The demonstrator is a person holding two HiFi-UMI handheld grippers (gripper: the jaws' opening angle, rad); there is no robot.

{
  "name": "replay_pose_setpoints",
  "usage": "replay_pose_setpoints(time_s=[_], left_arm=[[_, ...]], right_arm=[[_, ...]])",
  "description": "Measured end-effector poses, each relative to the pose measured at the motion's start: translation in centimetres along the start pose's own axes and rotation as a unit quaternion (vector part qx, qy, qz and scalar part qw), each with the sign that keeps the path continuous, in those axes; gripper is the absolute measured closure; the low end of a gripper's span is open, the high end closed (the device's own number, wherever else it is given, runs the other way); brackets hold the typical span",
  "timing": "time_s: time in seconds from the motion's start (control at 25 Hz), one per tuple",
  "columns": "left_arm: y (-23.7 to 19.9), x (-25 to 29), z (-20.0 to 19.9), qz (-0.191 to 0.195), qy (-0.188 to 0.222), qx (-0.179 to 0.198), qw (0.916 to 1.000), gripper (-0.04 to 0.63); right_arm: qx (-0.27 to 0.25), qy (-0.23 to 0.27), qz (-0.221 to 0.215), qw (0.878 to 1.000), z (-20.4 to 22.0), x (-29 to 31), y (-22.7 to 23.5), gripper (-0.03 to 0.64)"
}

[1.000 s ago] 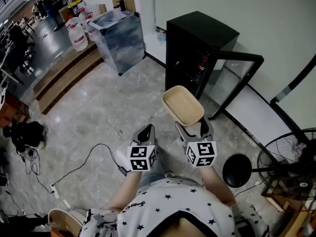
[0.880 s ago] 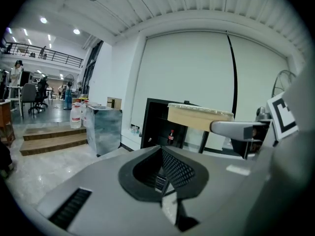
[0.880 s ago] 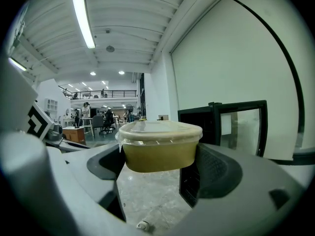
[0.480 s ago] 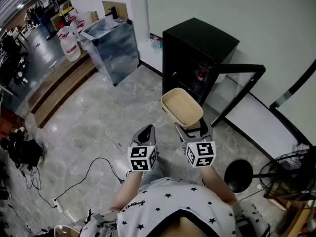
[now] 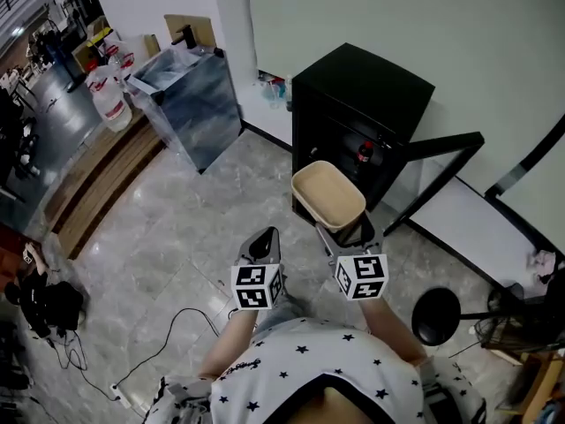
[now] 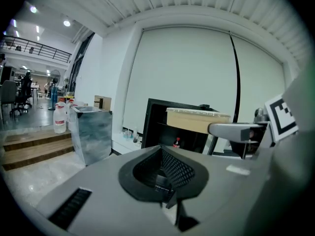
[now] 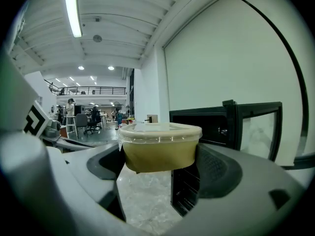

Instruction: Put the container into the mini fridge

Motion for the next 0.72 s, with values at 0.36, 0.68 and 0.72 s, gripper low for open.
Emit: replay_pose_setpoints(time_s=[0.36,0.68,0.72], left_arm=[[-6.5,3.9,-2.6,0.036,-0.009,0.008,0.9993,0.583],[-11.1,7.1,-4.2,0.067,-0.014,0.014,0.9976,0.583],[-11.7,7.5,-4.4,0.071,-0.016,0.015,0.9973,0.583]], right_arm=[[0.005,0.001,0.036,0.999,-1.1,6.5,-2.2,0.169],[0.006,0.007,0.071,0.997,-1.7,11.3,-3.1,0.169],[0.008,0.007,0.077,0.997,-1.7,11.9,-3.1,0.169]])
Point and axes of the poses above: the fingertips, and each gripper's own axes: x forward along the fingers, y to its right, z out of its underside, the point moved 1 cm from there along -x, backward along the fingers, and after that the axes turned 14 degrees about z, right-handed, at the moved point
